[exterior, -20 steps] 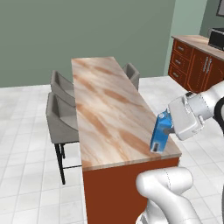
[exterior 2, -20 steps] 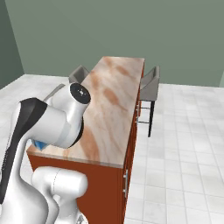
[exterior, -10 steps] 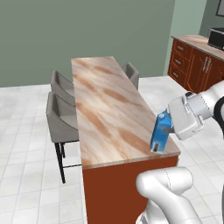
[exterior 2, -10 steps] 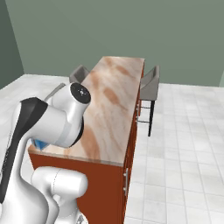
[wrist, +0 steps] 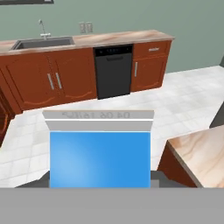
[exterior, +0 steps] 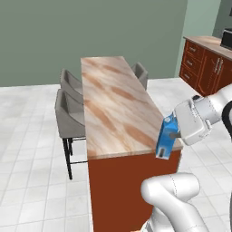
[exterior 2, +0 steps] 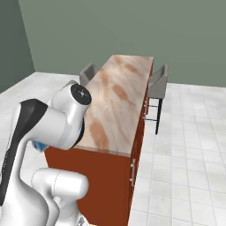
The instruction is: Pick the milk from the counter and place it in the open cabinet.
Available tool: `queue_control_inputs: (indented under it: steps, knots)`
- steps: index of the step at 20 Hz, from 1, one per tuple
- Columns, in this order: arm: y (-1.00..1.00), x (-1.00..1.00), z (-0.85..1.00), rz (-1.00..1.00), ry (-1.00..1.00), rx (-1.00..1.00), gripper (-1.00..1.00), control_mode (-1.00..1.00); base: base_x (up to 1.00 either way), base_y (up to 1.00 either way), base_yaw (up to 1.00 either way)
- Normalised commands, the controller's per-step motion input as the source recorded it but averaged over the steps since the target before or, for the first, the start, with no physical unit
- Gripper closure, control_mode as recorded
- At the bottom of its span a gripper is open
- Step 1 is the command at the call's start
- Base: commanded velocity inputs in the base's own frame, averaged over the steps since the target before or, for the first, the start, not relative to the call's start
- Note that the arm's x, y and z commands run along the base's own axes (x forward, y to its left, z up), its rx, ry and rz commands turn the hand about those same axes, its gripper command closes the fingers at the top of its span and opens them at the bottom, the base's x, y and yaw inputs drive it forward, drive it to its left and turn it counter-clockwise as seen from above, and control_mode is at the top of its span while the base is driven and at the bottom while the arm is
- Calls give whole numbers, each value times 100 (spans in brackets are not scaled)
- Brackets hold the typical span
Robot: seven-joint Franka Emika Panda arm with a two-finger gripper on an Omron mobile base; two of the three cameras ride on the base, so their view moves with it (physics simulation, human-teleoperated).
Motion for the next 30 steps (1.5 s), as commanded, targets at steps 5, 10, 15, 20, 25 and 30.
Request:
queue_control_inputs:
  steps: [5,10,15,20,25,30]
  knots:
    - [0,0,0,0,0,0,100,100,-42,0,25]
    - [0,0,0,0,0,0,100,100,-36,0,14]
    - [0,0,0,0,0,0,100,100,-33,0,79]
    - [0,0,0,0,0,0,100,100,-11,0,100]
    - [0,0,0,0,0,0,100,100,-4,0,100]
    - [0,0,0,0,0,0,100,100,8,0,83]
